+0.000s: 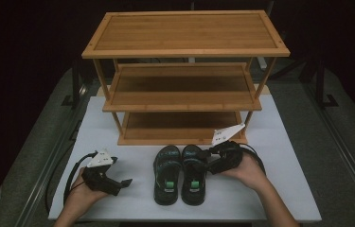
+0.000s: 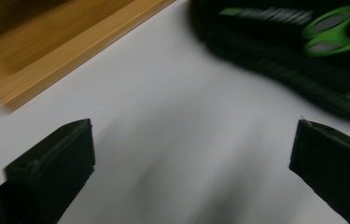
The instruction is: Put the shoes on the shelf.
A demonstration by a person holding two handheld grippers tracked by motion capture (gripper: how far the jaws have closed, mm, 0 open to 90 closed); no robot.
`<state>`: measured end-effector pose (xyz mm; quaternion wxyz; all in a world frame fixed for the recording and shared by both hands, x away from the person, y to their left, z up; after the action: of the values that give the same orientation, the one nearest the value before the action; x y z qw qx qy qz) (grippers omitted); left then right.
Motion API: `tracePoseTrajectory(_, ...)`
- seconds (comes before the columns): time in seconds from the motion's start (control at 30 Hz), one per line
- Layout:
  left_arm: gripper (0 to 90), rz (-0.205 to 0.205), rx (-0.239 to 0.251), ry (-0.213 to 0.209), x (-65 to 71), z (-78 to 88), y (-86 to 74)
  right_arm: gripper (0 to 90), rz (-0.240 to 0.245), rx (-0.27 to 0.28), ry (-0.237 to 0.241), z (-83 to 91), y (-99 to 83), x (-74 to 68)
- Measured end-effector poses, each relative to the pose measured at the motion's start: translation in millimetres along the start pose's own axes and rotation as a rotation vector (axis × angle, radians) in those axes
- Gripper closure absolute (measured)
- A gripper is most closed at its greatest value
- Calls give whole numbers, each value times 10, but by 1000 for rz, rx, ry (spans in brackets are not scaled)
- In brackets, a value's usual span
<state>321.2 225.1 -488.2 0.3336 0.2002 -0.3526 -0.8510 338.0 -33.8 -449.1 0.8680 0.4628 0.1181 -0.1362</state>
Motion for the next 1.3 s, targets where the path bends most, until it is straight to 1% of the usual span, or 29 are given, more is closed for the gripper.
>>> tracePoseTrajectory(0.03, 72, -11, 4, -23, 46, 2, 39, 471, -3, 2, -7, 2, -11, -3)
tracePoseTrajectory(0.07, 87, -19, 12, -45, 97, 1, 95, 471, -7, 2, -5, 6, -17, -9)
tracePoseTrajectory(0.13, 89, -26, 32, -77, 178, 1, 211, 472, -10, 4, -17, 19, -34, -8)
tracePoseTrajectory(0.17, 104, -25, 45, -89, 205, 5, 256, 471, -14, 3, -26, 30, -49, -9)
tracePoseTrajectory(0.2, 144, -21, 61, -116, 249, 14, 326, 472, -12, 3, -27, 38, -57, -12)
tracePoseTrajectory(0.23, 157, -24, 67, -138, 282, 17, 374, 477, -15, 8, -31, 52, -67, -19)
tracePoseTrajectory(0.27, 165, -24, 67, -138, 282, 17, 374, 477, -18, 9, -32, 64, -75, -26)
tracePoseTrajectory(0.3, 218, -36, 72, -176, 342, 15, 461, 483, -19, 14, -35, 74, -84, -29)
tracePoseTrajectory(0.33, 259, -40, 78, -198, 377, 14, 507, 486, -17, 14, -38, 80, -90, -30)
tracePoseTrajectory(0.37, 276, -46, 86, -208, 405, 6, 554, 486, -20, 15, -40, 84, -97, -34)
tracePoseTrajectory(0.43, 279, -57, 98, -225, 449, -12, 631, 495, -23, 20, -42, 89, -105, -38)
tracePoseTrajectory(0.47, 300, -69, 102, -241, 480, -28, 676, 495, -23, 20, -44, 90, -109, -38)
tracePoseTrajectory(0.57, 326, -91, 99, -260, 539, -94, 757, 512, -24, 25, -52, 97, -126, -35)
tracePoseTrajectory(0.6, 342, -103, 96, -267, 553, -121, 777, 537, -27, 25, -54, 99, -132, -33)
tracePoseTrajectory(0.67, 359, -115, 91, -277, 582, -178, 812, 549, -31, 29, -47, 97, -143, -40)
tracePoseTrajectory(0.8, 415, -131, 81, -305, 641, -266, 853, 570, -34, 39, -48, 83, -143, -43)
tracePoseTrajectory(0.9, 461, -133, 72, -316, 662, -314, 847, 582, -35, 36, -45, 46, -139, -43)
tracePoseTrajectory(0.97, 494, -140, 57, -305, 654, -346, 818, 596, -42, 26, -44, 14, -151, -38)
tracePoseTrajectory(1.03, 526, -146, 45, -308, 656, -361, 792, 611, -46, 20, -37, -16, -158, -35)
tracePoseTrajectory(1.17, 572, -148, 36, -323, 674, -365, 772, 634, -55, 16, -40, -42, -166, -37)
tracePoseTrajectory(1.27, 592, -159, 27, -325, 684, -377, 749, 655, -66, 19, -40, -49, -176, -35)
tracePoseTrajectory(1.3, 599, -157, 29, -326, 685, -378, 746, 662, -73, 17, -43, -52, -183, -36)
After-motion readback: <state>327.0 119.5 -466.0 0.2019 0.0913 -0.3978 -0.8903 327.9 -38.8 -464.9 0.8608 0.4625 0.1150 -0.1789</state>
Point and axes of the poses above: each handheld gripper's, and its own axes: z roughly backward along the jaws, y roughly out of its top, x roughly to its right, the point moved 10 cm from there along -z, roughly forward along the jaws, and after that the axes turned 13 degrees about y, right-handed, at the moved point
